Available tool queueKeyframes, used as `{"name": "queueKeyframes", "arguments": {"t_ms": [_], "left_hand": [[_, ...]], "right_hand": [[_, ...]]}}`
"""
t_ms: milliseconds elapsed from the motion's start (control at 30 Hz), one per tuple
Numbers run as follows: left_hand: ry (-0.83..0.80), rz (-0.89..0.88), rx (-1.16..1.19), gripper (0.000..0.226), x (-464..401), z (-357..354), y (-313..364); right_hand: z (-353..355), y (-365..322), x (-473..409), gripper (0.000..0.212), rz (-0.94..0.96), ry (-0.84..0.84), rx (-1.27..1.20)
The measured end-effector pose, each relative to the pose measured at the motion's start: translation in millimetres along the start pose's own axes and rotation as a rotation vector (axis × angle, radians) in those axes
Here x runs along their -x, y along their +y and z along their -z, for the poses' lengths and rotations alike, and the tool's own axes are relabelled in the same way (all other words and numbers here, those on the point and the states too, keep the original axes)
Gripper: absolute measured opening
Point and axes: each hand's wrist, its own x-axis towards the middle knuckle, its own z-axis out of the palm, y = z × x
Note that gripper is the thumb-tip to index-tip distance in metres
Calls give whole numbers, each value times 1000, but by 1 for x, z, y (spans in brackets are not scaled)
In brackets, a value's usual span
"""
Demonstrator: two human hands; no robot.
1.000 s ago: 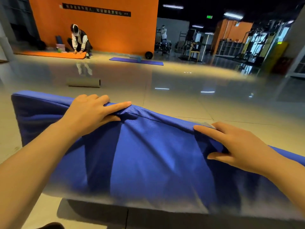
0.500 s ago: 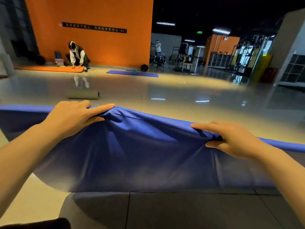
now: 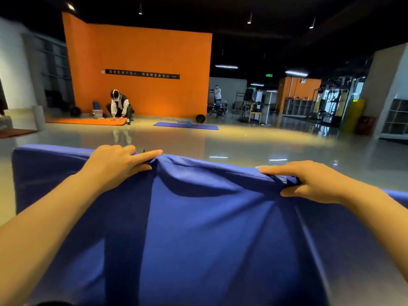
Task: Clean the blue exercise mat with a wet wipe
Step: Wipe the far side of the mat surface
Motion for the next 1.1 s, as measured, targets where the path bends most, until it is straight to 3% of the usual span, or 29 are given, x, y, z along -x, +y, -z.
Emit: {"name": "queueKeyframes", "arguments": {"t_ms": [200, 433, 633, 833, 1100], "left_hand": [[18, 33, -54, 60, -8, -47, 2], [-13, 159, -91, 46, -19, -109, 10], [-52, 262, -27, 73, 6, -154, 20], [-100, 405, 41, 84, 66, -198, 35], [-275, 458, 167, 108, 131, -246, 61]], "right_hand": [[-53, 32, -70, 72, -101, 74, -28], [-105, 63, -138, 59, -114, 206, -27], [-152, 68, -181, 41, -85, 364, 31], [-194, 48, -206, 31, 22, 519, 181], [-269, 12, -183, 68, 16, 391, 133]]}}
